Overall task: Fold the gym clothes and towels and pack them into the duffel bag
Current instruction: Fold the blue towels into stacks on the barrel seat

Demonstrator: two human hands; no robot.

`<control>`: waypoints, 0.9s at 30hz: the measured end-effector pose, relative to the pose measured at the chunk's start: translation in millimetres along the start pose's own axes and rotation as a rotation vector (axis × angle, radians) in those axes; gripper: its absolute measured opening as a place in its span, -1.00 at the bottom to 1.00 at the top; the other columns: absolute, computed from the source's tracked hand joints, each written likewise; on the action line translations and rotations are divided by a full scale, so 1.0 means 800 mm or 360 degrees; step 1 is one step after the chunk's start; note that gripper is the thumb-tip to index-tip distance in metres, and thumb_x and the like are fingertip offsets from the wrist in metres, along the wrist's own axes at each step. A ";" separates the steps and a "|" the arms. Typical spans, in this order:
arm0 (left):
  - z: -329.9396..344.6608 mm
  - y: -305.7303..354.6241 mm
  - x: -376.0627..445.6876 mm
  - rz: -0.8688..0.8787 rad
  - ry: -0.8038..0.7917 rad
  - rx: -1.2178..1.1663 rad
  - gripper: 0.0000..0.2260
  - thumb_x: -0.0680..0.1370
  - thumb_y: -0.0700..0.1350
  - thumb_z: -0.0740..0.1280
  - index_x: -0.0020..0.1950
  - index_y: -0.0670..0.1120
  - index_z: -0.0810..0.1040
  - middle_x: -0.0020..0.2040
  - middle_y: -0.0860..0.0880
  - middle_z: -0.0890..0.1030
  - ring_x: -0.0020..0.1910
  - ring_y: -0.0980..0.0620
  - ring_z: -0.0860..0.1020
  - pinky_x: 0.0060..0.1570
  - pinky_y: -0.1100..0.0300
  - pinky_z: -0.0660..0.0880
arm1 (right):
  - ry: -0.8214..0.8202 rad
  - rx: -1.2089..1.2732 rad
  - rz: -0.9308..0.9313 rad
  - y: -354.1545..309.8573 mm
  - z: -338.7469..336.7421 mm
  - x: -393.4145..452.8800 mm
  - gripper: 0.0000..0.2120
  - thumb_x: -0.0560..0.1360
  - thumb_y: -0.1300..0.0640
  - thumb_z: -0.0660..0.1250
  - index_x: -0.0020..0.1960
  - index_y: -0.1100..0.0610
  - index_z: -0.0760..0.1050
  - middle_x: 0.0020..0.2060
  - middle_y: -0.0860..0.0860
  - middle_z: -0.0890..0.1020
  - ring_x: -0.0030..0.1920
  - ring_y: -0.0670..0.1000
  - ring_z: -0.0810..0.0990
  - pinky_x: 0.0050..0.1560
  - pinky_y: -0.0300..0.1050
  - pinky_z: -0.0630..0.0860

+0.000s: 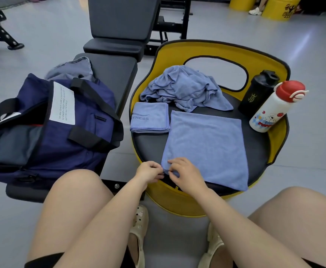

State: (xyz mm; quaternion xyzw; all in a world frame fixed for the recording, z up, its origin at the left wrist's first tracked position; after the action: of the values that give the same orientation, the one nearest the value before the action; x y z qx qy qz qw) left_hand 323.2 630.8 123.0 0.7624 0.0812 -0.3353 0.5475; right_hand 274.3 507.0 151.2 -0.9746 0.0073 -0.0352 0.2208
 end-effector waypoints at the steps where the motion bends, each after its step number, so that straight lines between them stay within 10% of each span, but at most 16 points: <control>1: 0.002 -0.001 -0.002 -0.0033 -0.0038 -0.0027 -0.91 0.56 -0.13 0.32 -0.12 -0.10 0.52 -0.10 -0.10 0.63 -0.13 0.00 0.62 -0.03 0.13 0.54 | -0.0022 0.0036 -0.0044 0.000 0.001 -0.002 -0.80 0.56 0.09 0.29 0.04 0.18 0.62 0.26 -0.03 0.55 0.31 0.02 0.39 0.22 -0.14 0.41; 6: 0.001 0.000 0.003 0.0032 -0.0020 0.0089 -0.88 0.49 -0.12 0.44 -0.07 -0.13 0.56 -0.11 -0.07 0.61 -0.13 0.02 0.58 -0.13 0.19 0.53 | -0.0098 0.0218 0.0030 0.017 -0.005 -0.012 -0.74 0.55 -0.03 0.32 0.11 0.08 0.64 0.27 -0.04 0.53 0.31 -0.03 0.37 0.30 -0.18 0.30; 16: 0.003 0.019 0.009 0.0234 0.0160 0.0175 -0.83 0.48 -0.18 0.43 0.05 -0.16 0.57 -0.01 -0.10 0.59 -0.05 0.01 0.53 -0.04 0.20 0.45 | 0.0820 0.0457 0.1326 0.180 -0.097 -0.113 -0.72 0.53 0.18 0.34 0.22 0.25 0.51 0.18 0.18 0.47 0.18 0.17 0.47 0.17 -0.08 0.36; 27: 0.016 0.023 0.009 0.0232 0.0226 0.0267 -0.66 0.50 -0.17 0.41 0.24 -0.24 0.49 0.13 -0.15 0.54 0.11 -0.12 0.53 -0.07 0.12 0.49 | 0.0649 0.0960 0.1768 0.225 -0.072 -0.177 -0.68 0.46 -0.05 0.43 -0.01 0.18 0.46 -0.06 0.08 0.54 0.03 0.13 0.52 0.03 -0.02 0.41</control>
State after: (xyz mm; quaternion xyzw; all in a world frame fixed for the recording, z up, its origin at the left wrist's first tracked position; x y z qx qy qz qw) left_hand 332.0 610.3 131.0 0.8311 0.0357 -0.2455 0.4977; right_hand 129.2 323.7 116.2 -0.6952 0.5401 -0.1005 0.4636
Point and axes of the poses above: each hand's wrist, its own x-axis towards the middle knuckle, its own z-axis out of the palm, y = z × x, the point moved 7 cm from there along x, towards the middle knuckle
